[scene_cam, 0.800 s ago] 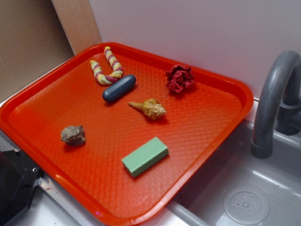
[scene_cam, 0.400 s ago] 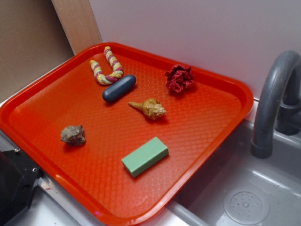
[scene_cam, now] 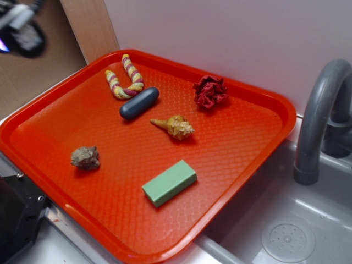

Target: Grab the green block.

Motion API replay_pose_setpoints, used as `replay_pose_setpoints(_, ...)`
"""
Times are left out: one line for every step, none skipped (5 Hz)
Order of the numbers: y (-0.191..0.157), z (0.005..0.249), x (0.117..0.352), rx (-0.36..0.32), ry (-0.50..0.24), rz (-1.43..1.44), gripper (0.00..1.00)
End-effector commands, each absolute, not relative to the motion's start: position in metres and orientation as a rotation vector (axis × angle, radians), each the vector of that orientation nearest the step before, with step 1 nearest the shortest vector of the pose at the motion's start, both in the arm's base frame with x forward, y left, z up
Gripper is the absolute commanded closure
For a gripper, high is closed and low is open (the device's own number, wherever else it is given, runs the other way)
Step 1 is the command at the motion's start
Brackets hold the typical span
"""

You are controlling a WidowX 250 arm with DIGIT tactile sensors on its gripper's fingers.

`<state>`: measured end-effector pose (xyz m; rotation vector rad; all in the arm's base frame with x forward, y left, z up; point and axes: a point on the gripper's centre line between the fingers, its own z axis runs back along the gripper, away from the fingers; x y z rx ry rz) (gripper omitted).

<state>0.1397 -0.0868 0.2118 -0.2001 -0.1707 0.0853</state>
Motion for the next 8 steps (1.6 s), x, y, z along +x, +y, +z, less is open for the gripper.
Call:
replay_pose_setpoints(-0.147, 0.165, 0.176, -0.123, -0.212, 0.061, 0.0)
replay_pose_setpoints(-0.147, 0.138, 0.19, -0.068, -0.209, 0.06, 0.0)
replay_pose_setpoints(-0.134, 0.114, 0.199, -0.032, -0.21, 0.032, 0.0)
replay_pose_setpoints(-0.126, 0.09, 0.202, -0.009, -0.212, 0.003, 0.0)
replay_pose_setpoints(-0.126, 0.065, 0.204, -0.02, -0.202, -0.021, 0.0)
replay_pose_setpoints(-0.141, 0.04, 0.204, -0.097, -0.167, -0.024, 0.0)
replay_pose_setpoints(-0.149, 0.019, 0.203, -0.036, -0.173, -0.025, 0.0)
replay_pose_setpoints(-0.15, 0.009, 0.206, -0.094, -0.166, -0.036, 1.0)
